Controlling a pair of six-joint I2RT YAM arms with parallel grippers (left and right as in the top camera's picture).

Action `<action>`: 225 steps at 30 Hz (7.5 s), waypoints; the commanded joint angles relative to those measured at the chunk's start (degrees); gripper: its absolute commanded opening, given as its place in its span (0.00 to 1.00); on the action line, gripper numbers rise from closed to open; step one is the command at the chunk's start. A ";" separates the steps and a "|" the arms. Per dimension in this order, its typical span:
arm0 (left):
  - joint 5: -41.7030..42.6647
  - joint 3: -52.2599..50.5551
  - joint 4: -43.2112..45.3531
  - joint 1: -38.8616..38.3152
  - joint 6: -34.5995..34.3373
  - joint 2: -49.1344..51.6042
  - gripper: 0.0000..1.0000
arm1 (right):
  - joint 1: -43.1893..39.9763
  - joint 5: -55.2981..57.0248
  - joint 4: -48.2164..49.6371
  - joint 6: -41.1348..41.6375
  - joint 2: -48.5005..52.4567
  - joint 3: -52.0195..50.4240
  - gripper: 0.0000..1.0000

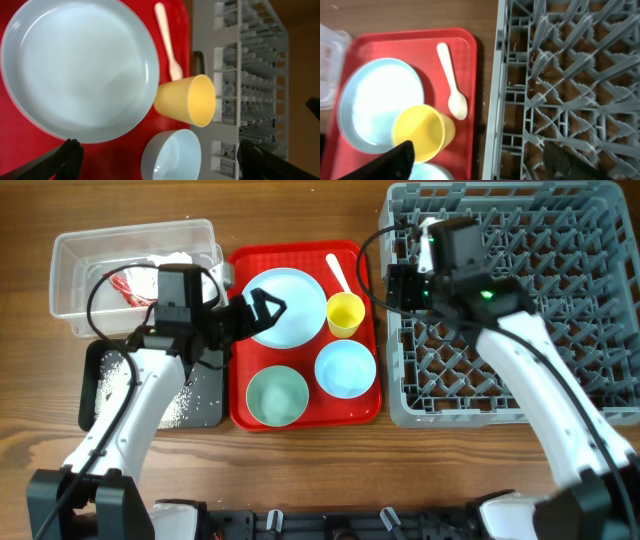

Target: Sort waste into correct bins and load items into the dishwasher rack

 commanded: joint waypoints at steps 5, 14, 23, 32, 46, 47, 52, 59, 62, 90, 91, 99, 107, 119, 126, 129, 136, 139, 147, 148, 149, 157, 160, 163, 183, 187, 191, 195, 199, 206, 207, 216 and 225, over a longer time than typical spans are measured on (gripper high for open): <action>-13.94 0.98 8.59 -13.44 -7.17 -1.05 0.57 | 0.28 0.85 -6.54 -0.46 -9.94 1.22 0.89; -23.06 21.33 -8.31 -20.79 -7.54 10.95 0.66 | 0.28 2.73 -13.05 0.85 -9.88 1.07 0.90; -22.01 34.60 -22.82 -21.44 -3.65 29.92 0.70 | 0.28 4.90 -14.36 0.76 -9.88 1.05 0.99; -23.74 33.03 -20.00 -23.23 -3.87 31.93 0.42 | 0.28 4.87 -15.67 0.31 -9.88 1.05 0.99; -16.61 35.45 -19.61 -15.74 -2.67 24.81 0.04 | 0.28 4.85 -11.98 -2.47 -11.52 3.50 1.00; -13.33 35.50 -19.61 -14.21 -1.70 23.30 0.04 | 0.28 4.48 -11.61 -2.05 -12.17 3.50 1.00; 39.41 35.47 -27.36 4.76 14.56 17.73 0.04 | -0.44 -33.11 -7.56 -15.39 -14.97 3.48 1.00; 53.59 35.47 -36.37 4.87 29.64 17.73 0.04 | -0.68 -53.94 6.91 -18.34 -9.40 3.28 1.00; 53.72 35.47 -34.56 1.68 29.62 17.73 0.04 | -0.68 -65.40 10.95 -21.14 -5.05 3.28 1.00; 19.78 35.47 -36.74 6.38 28.74 17.73 0.29 | -10.47 -16.37 6.75 3.17 -2.16 4.07 0.34; 19.76 35.47 -36.72 5.79 28.76 17.73 0.31 | -10.97 -12.96 4.72 3.17 -2.16 5.68 0.34; 4.39 35.47 -35.60 -4.50 22.84 17.73 0.39 | -10.97 1.25 -16.46 2.93 1.51 25.18 0.34; 0.07 35.45 -35.12 -5.88 18.38 17.73 0.41 | -10.91 -0.22 -8.68 -3.32 18.80 27.41 0.25; 0.04 35.32 -35.21 -5.88 18.40 17.73 0.42 | -10.58 -4.61 -4.39 -4.55 33.22 27.26 0.54; 0.04 35.32 -35.47 -5.88 18.40 17.73 0.43 | -10.60 -3.54 -4.55 -4.57 32.81 27.91 0.70; 0.04 35.32 -35.47 -5.88 18.40 17.73 0.43 | -10.60 -3.54 -4.46 -4.52 32.54 27.91 0.70; 0.04 35.30 -35.47 -5.88 18.40 17.73 0.43 | -10.60 -3.52 -4.11 -4.52 27.56 27.91 0.49; 0.04 35.32 -35.47 -5.88 18.40 17.73 0.43 | -10.60 -3.52 -4.94 -4.55 26.95 27.91 0.41; 0.04 35.12 -35.50 -5.88 18.40 17.73 0.43 | -10.60 -3.56 -8.48 -4.48 25.42 27.93 0.37; 0.02 34.91 -35.52 -5.88 18.43 17.73 0.44 | -10.60 -3.63 -9.57 -4.35 23.39 27.93 0.36; 0.02 34.67 -35.45 -5.88 18.43 17.77 0.44 | -10.60 -4.02 -10.56 -4.31 21.33 27.93 0.36; 0.04 34.60 -35.43 -5.88 18.40 17.84 0.44 | -10.58 -8.11 -47.58 -2.67 6.84 27.19 0.26; 0.04 34.60 -35.47 -5.88 18.40 17.84 0.44 | -10.51 -8.17 -49.42 -2.64 6.84 21.49 0.26; 0.04 34.60 -35.47 -5.88 18.43 17.84 0.44 | -8.50 -9.03 -46.27 -2.64 6.84 12.11 0.25; 0.04 34.60 -36.13 -5.88 18.43 17.84 0.44 | -5.70 -4.57 -40.85 0.33 6.84 5.18 0.80; 0.04 34.60 -36.13 -5.88 18.43 17.84 0.44 | -5.70 -4.55 -41.11 0.09 6.84 5.18 0.89; 0.04 34.60 -36.13 -5.88 18.43 17.84 0.44 | -5.70 -4.98 -38.97 0.04 6.84 5.18 0.89; -0.20 34.60 -36.13 -5.88 18.40 17.84 0.44 | -5.70 -26.25 -31.98 -9.11 6.84 5.18 0.86; -8.57 34.60 -36.11 -5.79 13.53 17.81 0.43 | -1.46 -38.05 -20.72 -8.24 6.84 5.18 0.79; -22.67 34.60 -35.47 5.18 3.58 17.81 0.63 | 19.56 -7.61 -10.08 6.34 7.34 5.18 0.79; -22.67 34.60 -35.50 7.93 3.61 17.81 0.91 | 22.77 -2.58 -9.16 8.41 8.11 5.16 0.78; -22.69 34.60 -39.80 13.77 3.65 17.81 1.00 | 28.74 2.80 -1.60 9.60 22.18 5.16 0.56; -22.69 34.60 -39.76 13.75 3.65 17.81 1.00 | 28.63 5.31 2.10 10.38 28.04 5.31 0.35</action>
